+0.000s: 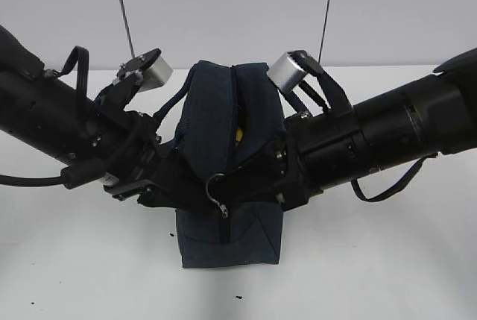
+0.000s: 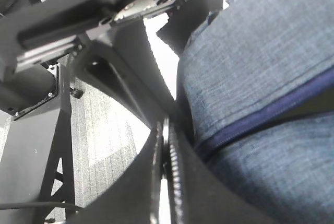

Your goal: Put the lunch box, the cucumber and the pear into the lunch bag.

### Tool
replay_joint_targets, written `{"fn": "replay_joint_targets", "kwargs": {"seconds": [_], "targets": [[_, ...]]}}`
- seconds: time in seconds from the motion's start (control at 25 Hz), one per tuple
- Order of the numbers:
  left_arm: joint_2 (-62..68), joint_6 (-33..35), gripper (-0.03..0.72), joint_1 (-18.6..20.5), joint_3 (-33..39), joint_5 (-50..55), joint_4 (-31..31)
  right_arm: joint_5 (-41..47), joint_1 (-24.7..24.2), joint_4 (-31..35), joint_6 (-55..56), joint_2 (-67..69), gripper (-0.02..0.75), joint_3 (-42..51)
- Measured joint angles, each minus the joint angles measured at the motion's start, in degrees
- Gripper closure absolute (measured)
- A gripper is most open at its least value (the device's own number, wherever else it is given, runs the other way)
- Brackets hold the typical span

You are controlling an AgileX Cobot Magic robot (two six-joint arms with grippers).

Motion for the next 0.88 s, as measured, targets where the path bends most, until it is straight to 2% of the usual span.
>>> {"fn": "replay_joint_targets", "kwargs": {"seconds": [0.64,0.8,0.88], "targets": [[0.0,0.0,0.328,0.0,0.0,1.2,2.7,-2.3,0.0,-0.1,1.3,-1.6,0.732,-4.5],[0.0,0.0,0.384,0.0,0.0,0.5,3.2,-3.3,0.0,-0.1,1.9,-1.6,0.732,-4.6],[0.0,0.0,0.435,0.0,0.0,-0.1,3.9,-4.3,0.0,0.3,2.1,-1.6,0.732,-4.6]]}}
